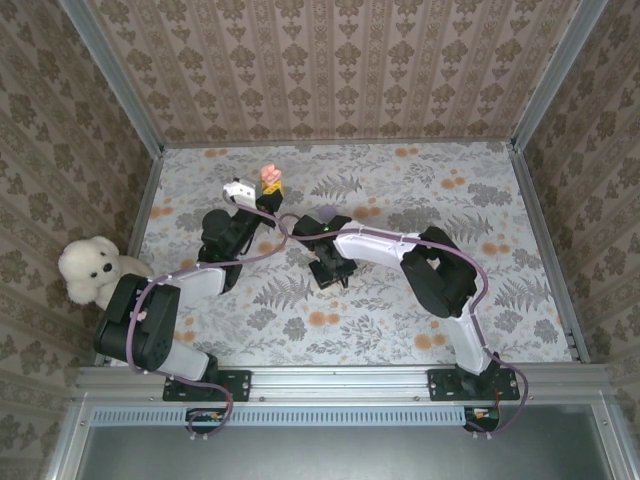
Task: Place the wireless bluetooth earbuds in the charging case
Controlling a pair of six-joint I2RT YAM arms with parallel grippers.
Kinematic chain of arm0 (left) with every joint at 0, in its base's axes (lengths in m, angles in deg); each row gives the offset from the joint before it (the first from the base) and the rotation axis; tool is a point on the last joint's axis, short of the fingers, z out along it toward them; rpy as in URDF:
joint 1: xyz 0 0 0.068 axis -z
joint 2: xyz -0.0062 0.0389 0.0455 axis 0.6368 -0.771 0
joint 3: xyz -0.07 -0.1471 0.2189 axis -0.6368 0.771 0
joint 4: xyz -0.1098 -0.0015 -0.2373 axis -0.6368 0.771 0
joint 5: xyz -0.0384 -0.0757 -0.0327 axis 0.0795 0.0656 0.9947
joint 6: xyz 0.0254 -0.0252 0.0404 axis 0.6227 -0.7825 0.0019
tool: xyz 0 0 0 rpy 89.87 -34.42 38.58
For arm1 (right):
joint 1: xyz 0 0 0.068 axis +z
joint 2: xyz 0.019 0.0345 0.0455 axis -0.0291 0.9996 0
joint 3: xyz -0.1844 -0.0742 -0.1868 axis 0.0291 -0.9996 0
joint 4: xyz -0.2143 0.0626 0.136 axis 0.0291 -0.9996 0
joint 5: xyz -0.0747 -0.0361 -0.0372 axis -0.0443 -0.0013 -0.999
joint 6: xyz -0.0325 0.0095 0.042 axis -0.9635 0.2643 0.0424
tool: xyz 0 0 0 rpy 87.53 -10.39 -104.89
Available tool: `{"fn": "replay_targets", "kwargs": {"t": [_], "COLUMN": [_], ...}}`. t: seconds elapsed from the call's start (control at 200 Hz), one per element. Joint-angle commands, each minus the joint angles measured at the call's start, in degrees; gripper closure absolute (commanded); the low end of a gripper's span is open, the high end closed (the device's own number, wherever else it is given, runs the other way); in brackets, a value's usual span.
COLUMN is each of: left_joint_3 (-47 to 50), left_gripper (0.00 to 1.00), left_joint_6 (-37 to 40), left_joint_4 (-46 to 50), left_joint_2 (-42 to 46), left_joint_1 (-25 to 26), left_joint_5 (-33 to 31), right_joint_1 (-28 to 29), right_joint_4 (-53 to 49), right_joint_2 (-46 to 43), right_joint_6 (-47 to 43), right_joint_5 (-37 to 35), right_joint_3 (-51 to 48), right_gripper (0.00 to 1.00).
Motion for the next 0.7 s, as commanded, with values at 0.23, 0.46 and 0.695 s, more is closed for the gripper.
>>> {"fn": "replay_targets", "kwargs": {"t": [0.23, 0.46, 0.695], "left_joint_3": [0.37, 0.1, -0.33], "left_gripper": [1.0, 1.0, 1.0], "left_joint_6": [0.34, 0.54, 0.63], "left_joint_4": [-0.68, -0.56, -0.33], "left_joint_2": [1.7, 1.71, 1.6], "left_joint_1": [-0.03, 0.0, 0.03], "left_joint_5": [0.02, 0.02, 0.02], "right_joint_1": [0.53, 0.55, 0.54], "right_joint_4": [-4.77, -4.5, -3.99], "right_joint_2": [1.7, 2.07, 1.59], "right_joint_6": [-0.38, -0.45, -0.37], "right_joint_5": [-2.5, -1.73, 0.27], "right_joint_3": [2.0, 1.87, 1.48], "right_gripper": [0.59, 0.64, 0.65]}}
